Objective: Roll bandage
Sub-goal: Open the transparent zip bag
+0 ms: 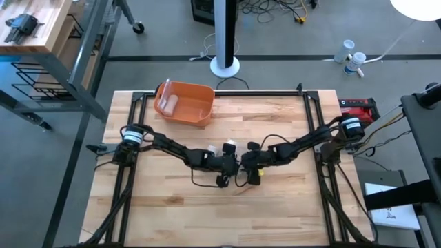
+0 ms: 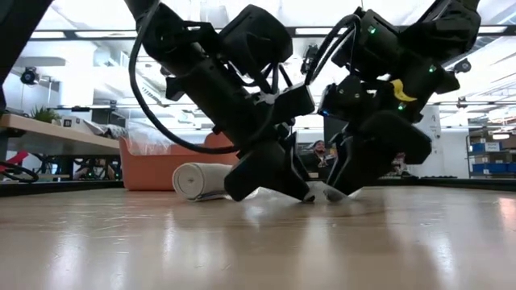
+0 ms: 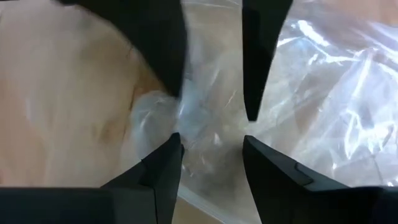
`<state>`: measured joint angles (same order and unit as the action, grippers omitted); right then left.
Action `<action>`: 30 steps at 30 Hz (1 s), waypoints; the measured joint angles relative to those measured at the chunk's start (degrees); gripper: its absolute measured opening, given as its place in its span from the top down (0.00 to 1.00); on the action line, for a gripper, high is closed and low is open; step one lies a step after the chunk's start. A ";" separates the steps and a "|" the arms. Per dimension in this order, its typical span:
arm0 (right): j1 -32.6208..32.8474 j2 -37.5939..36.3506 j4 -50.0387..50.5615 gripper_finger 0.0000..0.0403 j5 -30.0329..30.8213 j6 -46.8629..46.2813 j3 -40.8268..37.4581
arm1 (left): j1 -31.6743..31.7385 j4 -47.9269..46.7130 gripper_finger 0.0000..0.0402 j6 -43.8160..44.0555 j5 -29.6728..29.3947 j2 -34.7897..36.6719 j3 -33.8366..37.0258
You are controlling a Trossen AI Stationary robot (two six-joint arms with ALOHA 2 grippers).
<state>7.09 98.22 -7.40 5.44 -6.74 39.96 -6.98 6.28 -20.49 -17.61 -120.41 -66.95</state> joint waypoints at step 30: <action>17.40 -28.14 -4.85 0.56 17.36 18.73 5.25 | -1.49 -9.33 1.00 20.58 23.44 39.62 5.70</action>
<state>24.49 70.08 -12.25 22.81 11.99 45.21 -8.47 -3.05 0.09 5.83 -80.79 -61.25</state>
